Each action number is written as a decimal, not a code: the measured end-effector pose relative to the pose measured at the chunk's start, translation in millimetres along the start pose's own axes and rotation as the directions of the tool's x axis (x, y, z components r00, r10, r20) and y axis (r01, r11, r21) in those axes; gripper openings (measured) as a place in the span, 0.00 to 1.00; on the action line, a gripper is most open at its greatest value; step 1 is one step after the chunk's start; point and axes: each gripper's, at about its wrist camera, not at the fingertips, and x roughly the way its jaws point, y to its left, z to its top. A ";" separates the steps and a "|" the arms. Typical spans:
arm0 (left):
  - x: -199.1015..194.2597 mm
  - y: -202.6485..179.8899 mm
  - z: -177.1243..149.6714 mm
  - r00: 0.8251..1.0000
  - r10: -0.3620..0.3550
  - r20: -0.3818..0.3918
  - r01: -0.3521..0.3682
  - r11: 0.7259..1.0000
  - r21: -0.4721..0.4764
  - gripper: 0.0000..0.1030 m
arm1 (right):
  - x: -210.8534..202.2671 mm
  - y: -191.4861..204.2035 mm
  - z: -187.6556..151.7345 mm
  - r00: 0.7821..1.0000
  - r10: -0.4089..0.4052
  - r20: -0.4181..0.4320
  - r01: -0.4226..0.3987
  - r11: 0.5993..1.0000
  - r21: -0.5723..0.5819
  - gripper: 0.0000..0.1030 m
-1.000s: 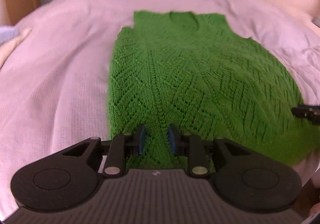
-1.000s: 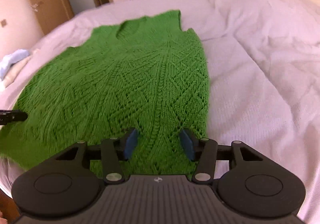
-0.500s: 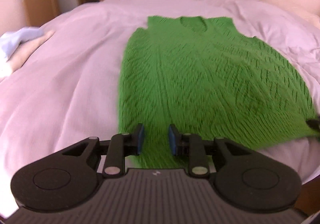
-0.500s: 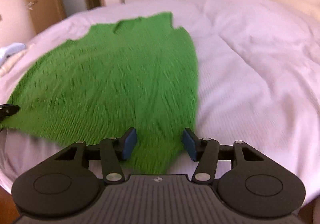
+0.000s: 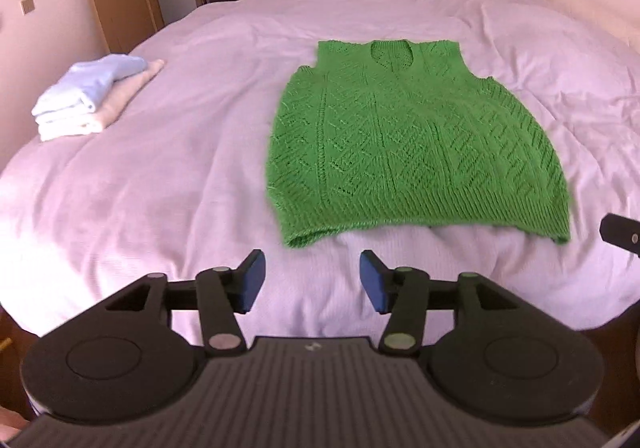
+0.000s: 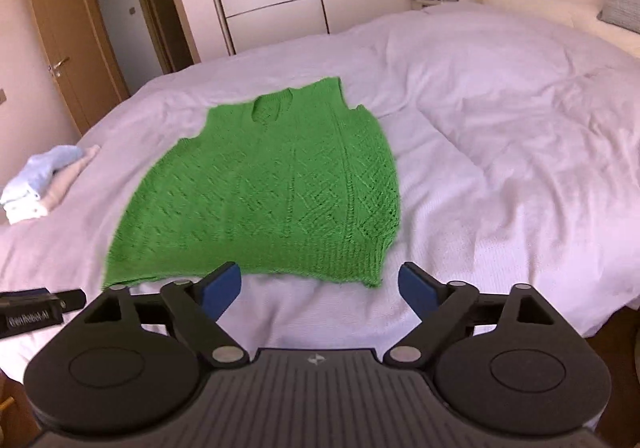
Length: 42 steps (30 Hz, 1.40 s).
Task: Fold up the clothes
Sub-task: 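Release the vest hem and raise both grippers away, then move both open grippers down to the hem of the green vest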
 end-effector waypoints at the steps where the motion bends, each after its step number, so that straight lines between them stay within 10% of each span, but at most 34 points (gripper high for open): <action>1: -5.2 0.2 -1.1 1.000 0.002 0.003 -0.002 1.000 0.002 0.53 | -3.9 1.9 -0.6 1.000 0.001 -0.005 -0.001 1.000 0.001 0.87; 42: -43.1 -11.0 -4.8 0.999 -0.027 0.028 0.026 0.999 0.030 0.64 | -39.2 32.2 -7.5 1.000 0.003 -0.012 -0.003 0.999 -0.047 0.94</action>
